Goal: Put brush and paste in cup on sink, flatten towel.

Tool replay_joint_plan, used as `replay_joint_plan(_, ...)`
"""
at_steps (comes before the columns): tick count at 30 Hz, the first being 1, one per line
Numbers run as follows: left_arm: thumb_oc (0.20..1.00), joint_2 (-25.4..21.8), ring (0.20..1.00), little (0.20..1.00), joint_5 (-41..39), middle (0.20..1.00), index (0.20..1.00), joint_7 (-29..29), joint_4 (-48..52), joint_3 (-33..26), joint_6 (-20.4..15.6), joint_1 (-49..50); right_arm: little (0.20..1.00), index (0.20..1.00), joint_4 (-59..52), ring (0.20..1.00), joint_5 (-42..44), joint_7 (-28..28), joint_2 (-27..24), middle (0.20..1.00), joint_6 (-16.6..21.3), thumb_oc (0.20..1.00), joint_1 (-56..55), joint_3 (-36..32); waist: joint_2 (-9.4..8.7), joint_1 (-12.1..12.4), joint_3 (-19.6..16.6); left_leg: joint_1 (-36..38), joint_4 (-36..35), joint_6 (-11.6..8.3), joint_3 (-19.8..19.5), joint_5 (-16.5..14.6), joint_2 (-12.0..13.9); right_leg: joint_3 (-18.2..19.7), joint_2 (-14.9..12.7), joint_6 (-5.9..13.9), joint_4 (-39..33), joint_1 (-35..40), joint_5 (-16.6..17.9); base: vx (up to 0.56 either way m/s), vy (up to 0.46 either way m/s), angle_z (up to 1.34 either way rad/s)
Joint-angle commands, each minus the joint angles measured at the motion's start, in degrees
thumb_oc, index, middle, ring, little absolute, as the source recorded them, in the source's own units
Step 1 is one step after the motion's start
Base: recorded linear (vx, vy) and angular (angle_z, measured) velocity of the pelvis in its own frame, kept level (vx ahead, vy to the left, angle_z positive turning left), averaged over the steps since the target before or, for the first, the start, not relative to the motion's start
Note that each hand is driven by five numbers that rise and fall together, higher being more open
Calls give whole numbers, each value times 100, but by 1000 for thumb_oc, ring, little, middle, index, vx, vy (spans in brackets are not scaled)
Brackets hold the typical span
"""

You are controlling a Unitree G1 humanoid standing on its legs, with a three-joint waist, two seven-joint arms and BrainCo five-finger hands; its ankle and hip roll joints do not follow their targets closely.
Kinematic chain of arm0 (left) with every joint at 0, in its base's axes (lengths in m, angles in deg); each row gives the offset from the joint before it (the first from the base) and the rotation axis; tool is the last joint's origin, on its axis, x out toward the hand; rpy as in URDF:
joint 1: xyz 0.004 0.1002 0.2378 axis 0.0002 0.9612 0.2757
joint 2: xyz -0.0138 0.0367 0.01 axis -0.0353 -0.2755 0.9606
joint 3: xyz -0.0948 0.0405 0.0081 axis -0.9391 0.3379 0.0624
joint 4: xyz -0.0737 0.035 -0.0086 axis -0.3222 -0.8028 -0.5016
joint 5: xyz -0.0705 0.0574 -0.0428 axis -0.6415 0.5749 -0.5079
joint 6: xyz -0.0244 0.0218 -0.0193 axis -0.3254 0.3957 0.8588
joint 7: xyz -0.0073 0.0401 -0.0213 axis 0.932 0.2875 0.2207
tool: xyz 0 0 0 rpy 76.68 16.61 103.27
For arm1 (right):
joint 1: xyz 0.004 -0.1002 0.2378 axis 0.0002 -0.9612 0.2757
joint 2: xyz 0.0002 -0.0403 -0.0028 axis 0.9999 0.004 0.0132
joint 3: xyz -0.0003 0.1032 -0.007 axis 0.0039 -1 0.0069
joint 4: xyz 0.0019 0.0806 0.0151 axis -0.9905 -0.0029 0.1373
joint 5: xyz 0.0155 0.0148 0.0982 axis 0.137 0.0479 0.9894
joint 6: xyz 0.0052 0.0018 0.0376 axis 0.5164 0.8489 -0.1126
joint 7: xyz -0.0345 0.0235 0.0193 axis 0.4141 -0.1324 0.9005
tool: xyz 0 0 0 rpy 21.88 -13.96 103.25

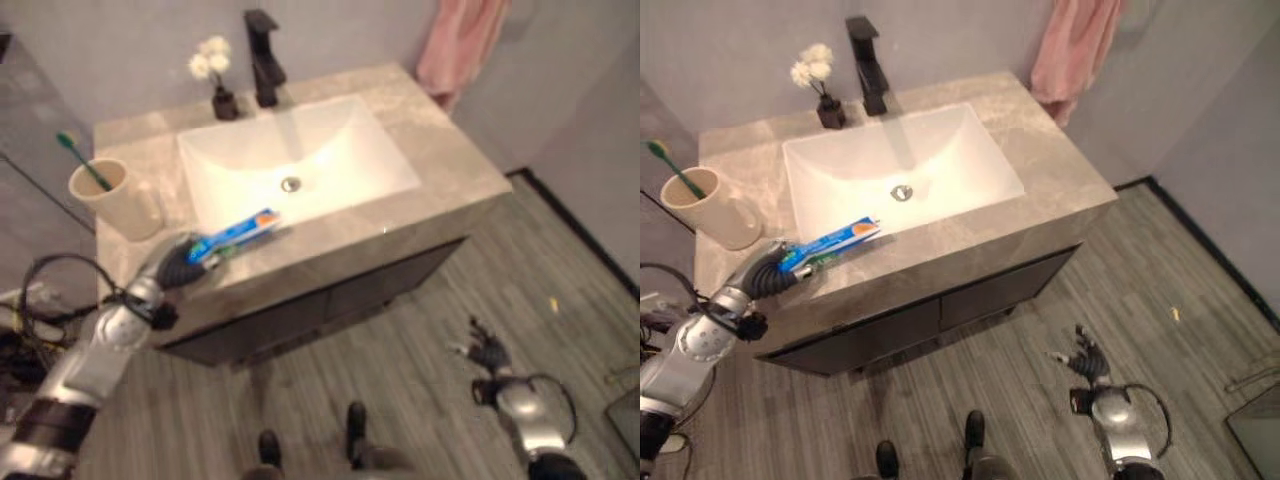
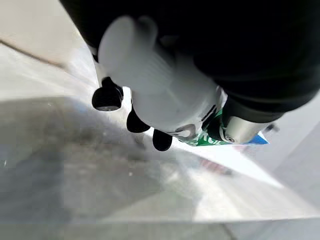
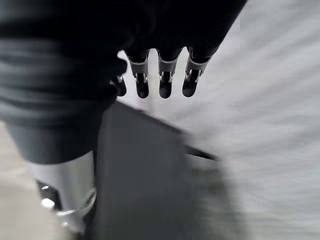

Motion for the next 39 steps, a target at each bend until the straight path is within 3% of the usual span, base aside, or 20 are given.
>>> replay_joint_plan(1,200,64,200,200,144,200,200,706,416,-536,-351,-493,1000,1000,-346,1000,38,-221,-244,1000,378,1000,244,-262,109,31,-242,146,72,141,-310,-440,182,-396,-536,718,31,382,-370,-45,59,1)
replay_joint_plan(4,200,113,200,200,165,200,200,914,767,-651,-384,-776,1000,1000,-1168,1000,184,-320,-323,1000,525,1000,729,-203,77,70,-335,205,72,176,-300,-460,149,-412,-575,715,31,468,-358,-63,64,1)
replay_joint_plan(8,200,-24,200,200,24,200,200,1397,903,-516,-452,-1652,1000,1000,-1671,1000,1568,-63,-114,1000,871,1000,2115,564,62,190,-424,303,72,206,-309,-485,103,-449,-621,699,31,606,-360,-46,61,6)
replay_joint_plan(9,200,9,200,200,-41,200,200,1569,859,-295,-423,-2042,1000,1000,-1532,1000,2974,-21,623,1000,1186,1000,2605,867,94,275,-475,354,72,216,-333,-517,102,-497,-641,698,31,683,-380,-47,60,14)
replay_joint_plan(12,200,-208,200,200,-121,200,200,1830,828,-57,-375,-2833,1000,1000,-1530,1000,3658,-80,1172,1000,1297,1000,3516,1392,99,442,-512,360,72,235,-340,-484,61,-515,-686,687,31,699,-346,-20,50,16)
replay_joint_plan(15,200,-241,200,200,-169,200,200,1938,729,358,-378,-3472,1000,1000,-1549,1000,3775,-119,1478,1000,1421,1000,4113,1574,101,564,-535,342,72,243,-391,-464,46,-577,-712,679,31,723,-342,14,22,16)
replay_joint_plan(23,200,-25,200,200,-308,200,200,1969,704,914,-446,-3995,1000,1000,-1762,1000,4257,-19,2038,1000,1690,1000,4726,1774,92,734,-548,206,72,227,-561,-400,-1,-748,-767,662,31,739,-340,14,11,4)
replay_joint_plan(31,200,120,200,200,-530,200,200,1795,632,1111,-496,-3724,1000,1000,-1966,1000,4473,27,2088,1000,1705,1000,4952,1914,47,784,-528,82,72,212,-666,-356,-20,-839,-773,646,31,706,-355,20,9,12)
replay_joint_plan(33,200,165,200,200,-508,200,200,1718,601,1144,-461,-3497,1000,1000,-1959,1000,4928,162,2266,1000,1731,1000,4997,2038,31,795,-535,78,72,208,-654,-350,-15,-840,-767,632,31,707,-356,0,0,0)
replay_joint_plan(39,200,181,200,200,-546,200,200,1631,549,1134,-421,-3195,1000,1000,-2006,1000,5252,289,2412,1000,1732,1000,4964,2180,29,796,-543,64,72,205,-640,-344,-13,-837,-764,609,31,698,-368,0,0,0)
